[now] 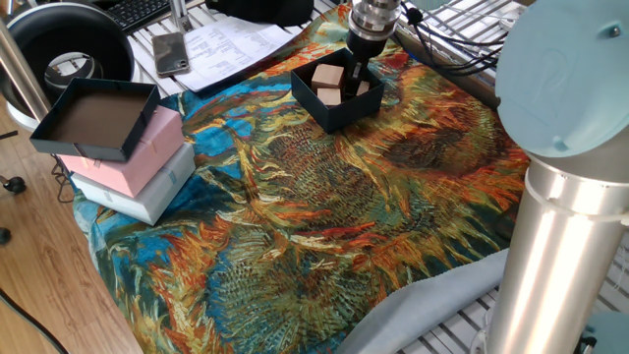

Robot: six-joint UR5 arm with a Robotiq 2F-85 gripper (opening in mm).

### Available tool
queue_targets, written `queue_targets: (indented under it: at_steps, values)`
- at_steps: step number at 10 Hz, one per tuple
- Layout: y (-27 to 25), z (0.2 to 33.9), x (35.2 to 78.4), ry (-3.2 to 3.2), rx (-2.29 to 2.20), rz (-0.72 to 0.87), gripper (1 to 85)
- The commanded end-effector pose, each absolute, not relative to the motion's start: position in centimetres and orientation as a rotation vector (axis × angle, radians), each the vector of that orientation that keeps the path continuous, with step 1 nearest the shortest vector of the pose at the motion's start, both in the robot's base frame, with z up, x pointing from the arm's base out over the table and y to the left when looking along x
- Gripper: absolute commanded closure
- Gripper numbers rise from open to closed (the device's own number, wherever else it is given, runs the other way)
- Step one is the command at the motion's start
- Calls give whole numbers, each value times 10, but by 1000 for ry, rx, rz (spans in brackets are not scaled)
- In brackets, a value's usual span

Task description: Take everything out of the gift box

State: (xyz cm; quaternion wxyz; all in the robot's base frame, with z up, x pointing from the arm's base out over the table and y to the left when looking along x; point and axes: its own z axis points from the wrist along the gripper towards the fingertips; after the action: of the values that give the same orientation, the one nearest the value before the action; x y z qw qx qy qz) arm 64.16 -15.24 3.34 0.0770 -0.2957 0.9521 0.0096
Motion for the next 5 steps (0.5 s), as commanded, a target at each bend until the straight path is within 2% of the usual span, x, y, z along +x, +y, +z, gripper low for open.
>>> queue_targets:
  at_steps: [1, 3, 5]
  values:
    - [-154, 29, 643, 2852, -884, 34, 310]
    - [-155, 27, 641, 2863, -886, 35, 320]
    - [-152, 27, 639, 2873, -872, 53, 393]
